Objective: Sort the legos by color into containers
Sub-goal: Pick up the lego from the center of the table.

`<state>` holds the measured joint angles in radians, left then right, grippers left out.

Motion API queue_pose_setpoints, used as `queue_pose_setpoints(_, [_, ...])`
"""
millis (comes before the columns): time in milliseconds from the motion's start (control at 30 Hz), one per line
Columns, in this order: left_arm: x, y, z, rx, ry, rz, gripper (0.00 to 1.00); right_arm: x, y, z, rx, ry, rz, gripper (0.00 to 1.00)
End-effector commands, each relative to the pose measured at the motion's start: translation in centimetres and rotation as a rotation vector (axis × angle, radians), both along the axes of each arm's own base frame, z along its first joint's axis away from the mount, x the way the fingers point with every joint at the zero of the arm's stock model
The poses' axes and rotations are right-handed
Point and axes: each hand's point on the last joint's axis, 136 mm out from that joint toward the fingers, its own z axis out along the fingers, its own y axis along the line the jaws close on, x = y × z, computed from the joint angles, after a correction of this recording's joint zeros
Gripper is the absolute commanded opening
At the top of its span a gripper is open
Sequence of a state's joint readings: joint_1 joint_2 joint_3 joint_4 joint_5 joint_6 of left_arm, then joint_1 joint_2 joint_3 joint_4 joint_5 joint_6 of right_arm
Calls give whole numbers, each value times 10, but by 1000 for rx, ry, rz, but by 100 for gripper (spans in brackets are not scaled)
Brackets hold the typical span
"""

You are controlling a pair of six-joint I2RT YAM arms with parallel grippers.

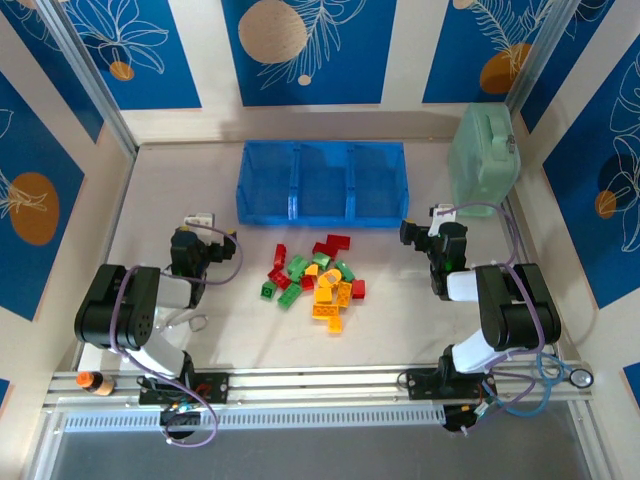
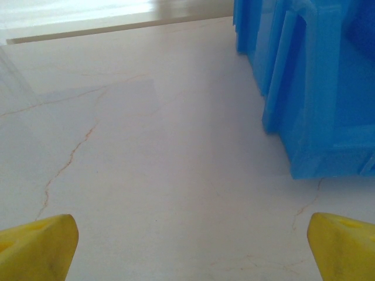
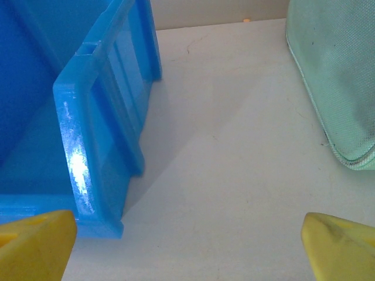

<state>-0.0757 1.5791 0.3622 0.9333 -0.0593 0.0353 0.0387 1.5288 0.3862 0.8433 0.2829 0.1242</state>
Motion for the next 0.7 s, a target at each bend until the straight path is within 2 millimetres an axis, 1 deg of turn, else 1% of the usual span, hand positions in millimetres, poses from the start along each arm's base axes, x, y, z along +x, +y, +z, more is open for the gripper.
queue_pose_setpoints(0, [5, 1, 11, 5, -28, -11, 100, 3, 0, 8, 13, -24, 3, 99])
queue_pose_setpoints(500, [6, 1, 10, 5, -21, -8, 100, 3, 1, 8, 10, -26, 2, 99])
queue_pose_setpoints(533, [5, 1, 10, 6, -22, -9, 100, 3, 0, 11, 2, -35, -6, 99])
queue_pose_setpoints(600, [4, 13, 15, 25, -39, 77, 100, 0, 9, 24, -34, -53, 19, 99])
queue_pose_setpoints(633, [2, 16, 21, 35, -42, 106, 100, -4, 14, 33, -73, -48, 15, 99])
queue_pose_setpoints(667, [2, 15, 30, 51, -36, 108, 100, -8, 21, 51, -95, -69, 38, 99])
